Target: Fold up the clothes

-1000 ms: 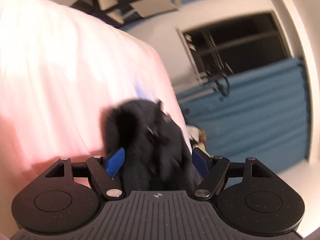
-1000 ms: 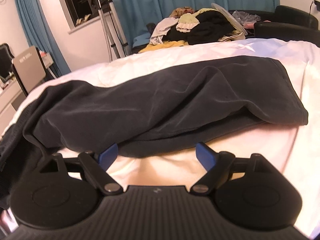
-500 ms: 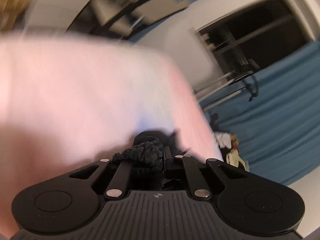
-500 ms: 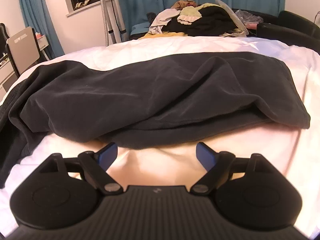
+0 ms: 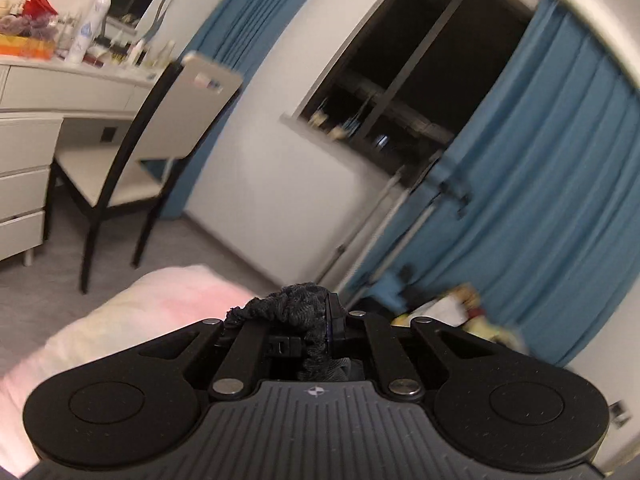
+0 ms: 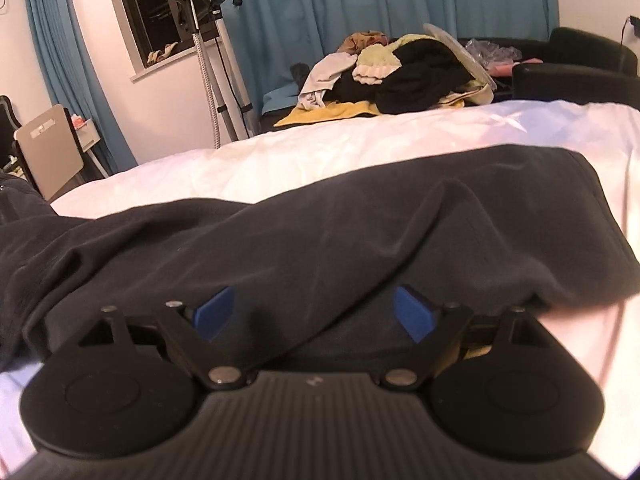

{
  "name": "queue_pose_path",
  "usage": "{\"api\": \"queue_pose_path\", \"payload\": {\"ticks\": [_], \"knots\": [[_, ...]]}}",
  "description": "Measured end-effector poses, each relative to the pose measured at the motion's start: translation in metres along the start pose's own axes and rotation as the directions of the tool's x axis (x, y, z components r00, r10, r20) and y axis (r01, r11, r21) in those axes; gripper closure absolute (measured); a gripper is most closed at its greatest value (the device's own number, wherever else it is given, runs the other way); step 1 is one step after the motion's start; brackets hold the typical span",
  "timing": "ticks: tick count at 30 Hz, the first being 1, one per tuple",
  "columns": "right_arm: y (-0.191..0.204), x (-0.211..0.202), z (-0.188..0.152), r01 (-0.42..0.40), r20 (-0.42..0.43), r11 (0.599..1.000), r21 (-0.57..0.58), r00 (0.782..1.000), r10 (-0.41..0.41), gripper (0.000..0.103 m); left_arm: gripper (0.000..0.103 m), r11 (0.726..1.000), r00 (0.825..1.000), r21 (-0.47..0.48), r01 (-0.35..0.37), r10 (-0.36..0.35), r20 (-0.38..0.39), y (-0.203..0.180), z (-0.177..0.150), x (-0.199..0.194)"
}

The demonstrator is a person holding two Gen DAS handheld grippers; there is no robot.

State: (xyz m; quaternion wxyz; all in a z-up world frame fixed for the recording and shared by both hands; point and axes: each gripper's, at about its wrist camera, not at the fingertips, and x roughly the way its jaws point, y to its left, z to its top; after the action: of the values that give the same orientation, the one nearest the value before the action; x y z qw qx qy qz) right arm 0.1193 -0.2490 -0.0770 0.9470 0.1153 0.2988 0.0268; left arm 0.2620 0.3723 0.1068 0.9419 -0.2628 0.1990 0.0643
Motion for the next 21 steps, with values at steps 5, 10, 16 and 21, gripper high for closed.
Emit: {"api": "queue_pose_path", "payload": {"ticks": [5,10,16,21], "knots": [[-0.01,0.025,0.011,0.021,0.004,0.999,0.037,1.0,-0.021,0.011,0.093,0.99,0.982,0.074,-0.117,0.126,-0.138,0.039,-0.036,0.081],[-0.018,0.051,0.01,0.038,-0.036,0.998,0.059,0.999,-0.036,0.011,0.083,0.988,0.963,0.012,-0.156,0.155,-0.22,0.071,-0.05,0.111],[-0.019,0.055,0.012,0.02,-0.057,0.997,0.071,0.998,-0.016,0.01,0.001,0.96,0.931,0.257,-0.108,0.188,-0.313,0.049,-0.052,0.086],[-0.027,0.034,0.01,-0.027,-0.054,0.983,0.182,0.998,0.037,0.01,0.001,0.939,0.904,0.288,-0.187,0.279,-0.323,0.041,-0.055,0.035]]}}
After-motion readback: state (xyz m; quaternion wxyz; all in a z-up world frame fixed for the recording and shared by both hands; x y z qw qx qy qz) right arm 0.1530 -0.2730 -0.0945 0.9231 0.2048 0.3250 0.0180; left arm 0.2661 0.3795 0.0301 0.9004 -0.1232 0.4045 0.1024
